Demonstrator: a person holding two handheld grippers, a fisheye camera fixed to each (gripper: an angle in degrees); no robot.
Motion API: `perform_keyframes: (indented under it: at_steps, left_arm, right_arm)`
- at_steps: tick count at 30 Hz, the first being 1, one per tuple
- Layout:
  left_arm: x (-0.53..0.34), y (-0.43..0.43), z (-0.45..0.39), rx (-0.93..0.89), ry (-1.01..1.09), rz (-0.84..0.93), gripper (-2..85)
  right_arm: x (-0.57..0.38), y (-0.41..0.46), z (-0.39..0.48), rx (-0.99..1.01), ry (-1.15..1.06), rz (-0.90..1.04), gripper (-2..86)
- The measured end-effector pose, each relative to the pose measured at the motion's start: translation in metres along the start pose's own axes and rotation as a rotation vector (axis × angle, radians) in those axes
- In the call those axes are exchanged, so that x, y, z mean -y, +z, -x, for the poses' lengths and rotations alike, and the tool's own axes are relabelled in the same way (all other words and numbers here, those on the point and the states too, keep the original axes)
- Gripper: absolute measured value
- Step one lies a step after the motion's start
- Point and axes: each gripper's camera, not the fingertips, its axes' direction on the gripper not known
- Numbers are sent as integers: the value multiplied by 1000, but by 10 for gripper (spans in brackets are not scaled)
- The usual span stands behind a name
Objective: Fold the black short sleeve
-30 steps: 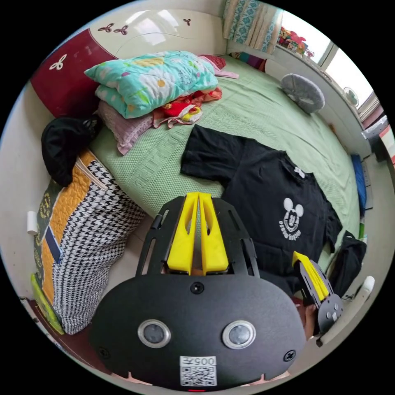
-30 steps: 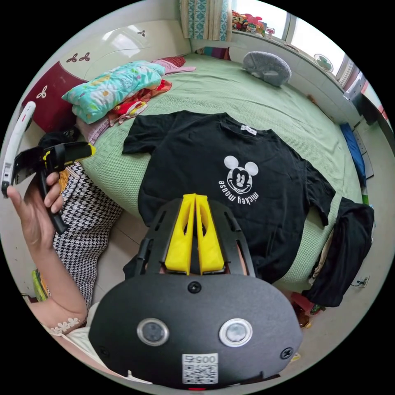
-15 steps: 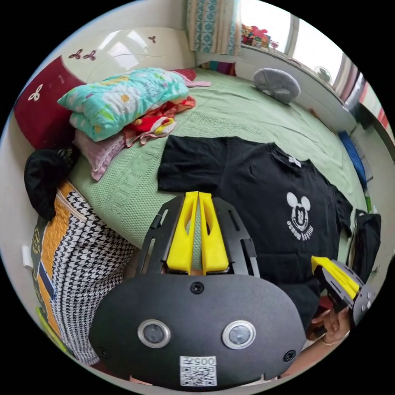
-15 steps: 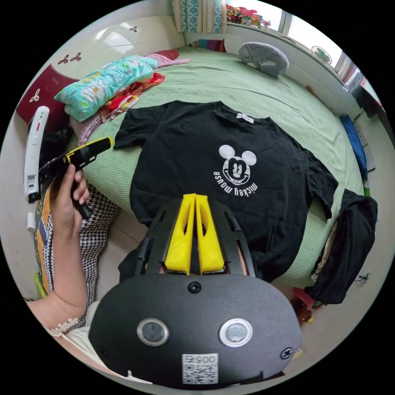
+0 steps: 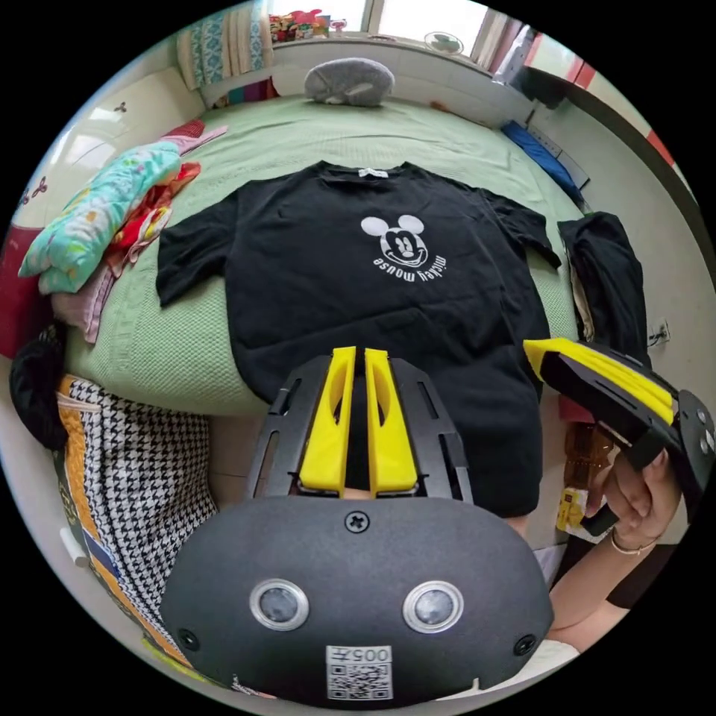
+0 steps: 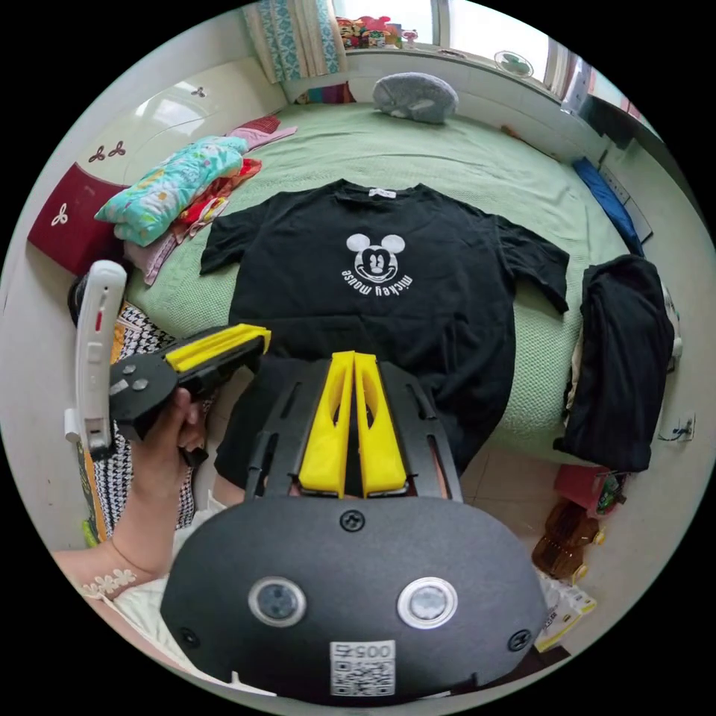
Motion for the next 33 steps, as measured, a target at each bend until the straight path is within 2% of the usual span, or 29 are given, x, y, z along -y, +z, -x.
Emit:
perform_keyframes:
  at_steps: [4, 11, 17, 21, 26, 33]
  left_arm:
    - [-25, -15, 53, 26, -60, -80, 54]
    - [-61, 20, 186, -142, -273, -109, 8]
    - [-72, 38, 262, -34, -370, -212, 9]
    - [-56, 61, 297, 12, -383, -200, 37]
    - [-24, 102, 334, -1, -366, -161, 127]
    - [-20, 140, 366, 11, -449, -152, 118]
  right_arm:
    - [-7, 0, 3, -4, -31, -19, -7]
    - [3, 19, 30, -8, -143, -21, -12]
    - [22, 52, 47, -20, -238, 3, -12]
    - [38, 68, 53, 22, -261, 2, -13]
    - [64, 95, 58, 56, -305, 17, -13]
    - [99, 109, 60, 59, -326, -10, -13]
